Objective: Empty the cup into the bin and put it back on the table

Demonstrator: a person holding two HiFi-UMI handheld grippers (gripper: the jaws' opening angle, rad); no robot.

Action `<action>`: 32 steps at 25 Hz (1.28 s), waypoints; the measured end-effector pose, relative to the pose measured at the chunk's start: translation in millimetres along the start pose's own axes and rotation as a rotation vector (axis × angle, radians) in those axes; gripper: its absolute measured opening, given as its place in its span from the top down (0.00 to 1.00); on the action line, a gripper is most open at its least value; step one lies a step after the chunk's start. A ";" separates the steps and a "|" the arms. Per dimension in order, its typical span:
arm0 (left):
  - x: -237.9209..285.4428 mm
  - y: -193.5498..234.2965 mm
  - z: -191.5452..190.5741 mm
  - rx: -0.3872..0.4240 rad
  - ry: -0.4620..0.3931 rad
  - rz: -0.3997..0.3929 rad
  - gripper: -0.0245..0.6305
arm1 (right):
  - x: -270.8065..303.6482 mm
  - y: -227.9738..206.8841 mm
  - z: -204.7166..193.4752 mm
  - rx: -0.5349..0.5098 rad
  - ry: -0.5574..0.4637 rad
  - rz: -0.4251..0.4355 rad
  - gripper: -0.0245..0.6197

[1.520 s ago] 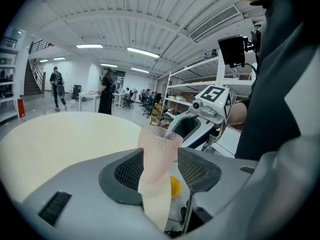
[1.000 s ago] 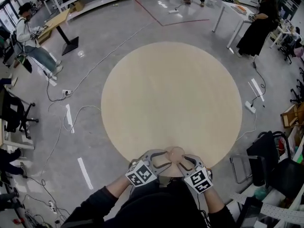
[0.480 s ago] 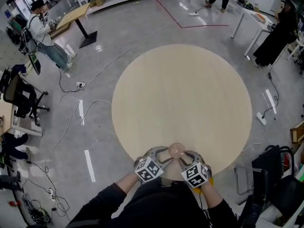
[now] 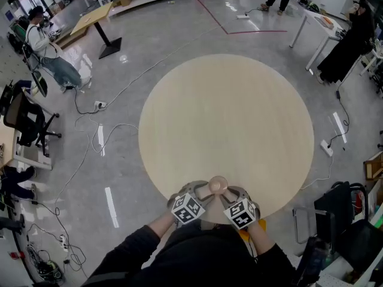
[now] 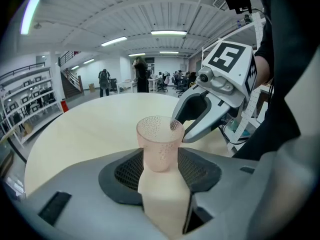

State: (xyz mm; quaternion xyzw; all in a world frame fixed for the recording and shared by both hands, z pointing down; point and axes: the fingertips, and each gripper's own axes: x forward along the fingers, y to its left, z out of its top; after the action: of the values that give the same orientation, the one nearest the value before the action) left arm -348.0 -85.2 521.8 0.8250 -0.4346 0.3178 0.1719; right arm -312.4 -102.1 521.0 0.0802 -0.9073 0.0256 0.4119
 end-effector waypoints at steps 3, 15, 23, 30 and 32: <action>2.4 -1.6 -4.8 0.004 0.011 0.014 0.62 | -0.6 2.4 -1.0 0.004 0.001 -0.001 0.73; -19.2 -1.6 -28.1 -0.107 -0.010 0.011 0.61 | -11.6 3.4 -7.2 0.101 -0.010 -0.065 0.73; -61.5 -13.5 -16.6 -0.232 -0.114 -0.006 0.62 | -50.4 4.3 -14.4 0.263 -0.084 -0.159 0.81; -88.3 -51.7 -10.5 -0.202 -0.183 -0.161 0.86 | -79.6 33.9 -12.8 0.452 -0.193 -0.159 0.93; -98.4 -59.5 -2.1 -0.205 -0.216 -0.209 0.89 | -86.9 45.1 -4.0 0.487 -0.227 -0.162 0.94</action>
State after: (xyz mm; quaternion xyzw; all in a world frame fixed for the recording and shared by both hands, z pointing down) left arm -340.9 9.3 456.6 0.8731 -0.3927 0.1617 0.2396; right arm -260.6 -46.3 459.3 0.2512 -0.9054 0.2006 0.2772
